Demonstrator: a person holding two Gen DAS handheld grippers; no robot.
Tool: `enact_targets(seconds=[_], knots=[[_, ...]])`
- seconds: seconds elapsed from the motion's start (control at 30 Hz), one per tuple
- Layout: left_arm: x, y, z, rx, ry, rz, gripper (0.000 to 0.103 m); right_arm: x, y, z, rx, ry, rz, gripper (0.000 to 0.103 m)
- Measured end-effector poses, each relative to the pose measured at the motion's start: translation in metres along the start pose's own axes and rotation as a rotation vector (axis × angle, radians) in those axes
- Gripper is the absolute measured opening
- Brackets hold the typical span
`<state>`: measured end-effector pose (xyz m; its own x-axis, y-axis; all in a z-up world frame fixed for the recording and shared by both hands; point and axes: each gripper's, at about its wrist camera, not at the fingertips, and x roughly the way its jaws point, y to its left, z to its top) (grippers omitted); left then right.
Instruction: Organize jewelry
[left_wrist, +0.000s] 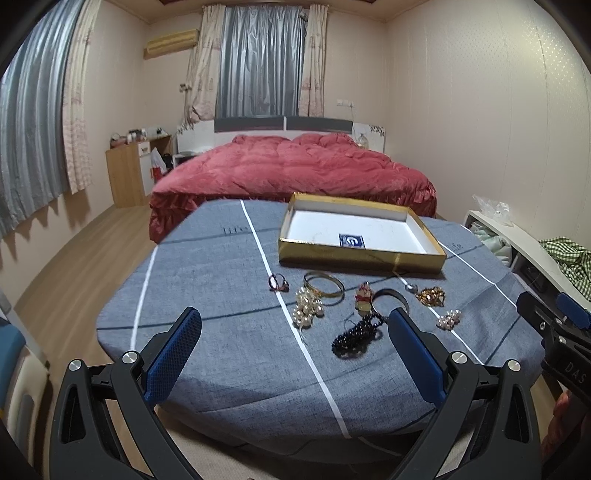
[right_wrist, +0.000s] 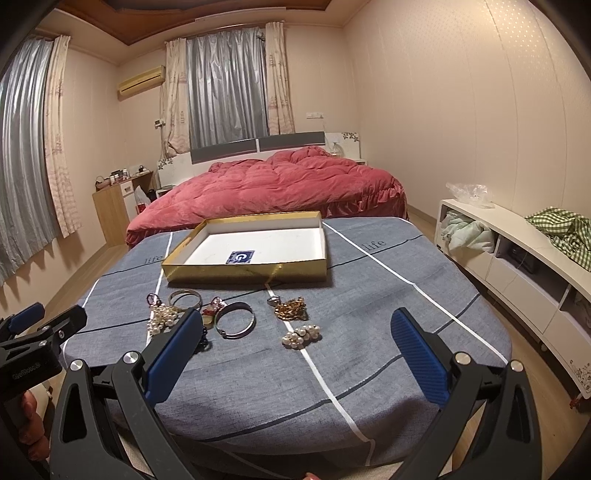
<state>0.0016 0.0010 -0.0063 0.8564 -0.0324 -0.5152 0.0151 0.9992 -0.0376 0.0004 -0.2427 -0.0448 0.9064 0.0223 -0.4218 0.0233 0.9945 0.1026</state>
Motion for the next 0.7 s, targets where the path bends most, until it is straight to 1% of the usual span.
enact_targets(seconds=[0.17, 0.23, 0.27, 0.3, 0.37, 0.43, 0.6, 0.7], knots=[[0.015, 0.011, -0.004, -0.056, 0.089, -0.057, 0.098, 0.014, -0.01, -0.007, 0.032, 0.007, 0.014, 0.0], [0.022, 0.018, -0.007, -0.093, 0.123, -0.07, 0.098, 0.028, -0.017, -0.013, 0.056, 0.063, 0.031, 0.0], [0.026, 0.02, -0.009, -0.108, 0.135, -0.073, 0.098, 0.038, -0.02, -0.017, 0.062, 0.111, 0.044, 0.0], [0.029, 0.023, -0.011, -0.125, 0.149, -0.078, 0.098, 0.044, -0.022, -0.02, 0.064, 0.14, 0.047, 0.0], [0.037, 0.027, -0.014, -0.149, 0.171, -0.091, 0.098, 0.056, -0.025, -0.026, 0.069, 0.186, 0.043, 0.0], [0.045, 0.03, -0.016, -0.167, 0.188, -0.101, 0.098, 0.064, -0.029, -0.03, 0.081, 0.209, 0.046, 0.0], [0.064, 0.035, -0.018, -0.183, 0.193, -0.098, 0.098, 0.082, -0.034, -0.031, 0.089, 0.191, 0.05, 0.0], [0.075, 0.031, -0.016, -0.15, 0.17, -0.1, 0.098, 0.099, -0.031, -0.032, 0.064, 0.177, 0.06, 0.0]])
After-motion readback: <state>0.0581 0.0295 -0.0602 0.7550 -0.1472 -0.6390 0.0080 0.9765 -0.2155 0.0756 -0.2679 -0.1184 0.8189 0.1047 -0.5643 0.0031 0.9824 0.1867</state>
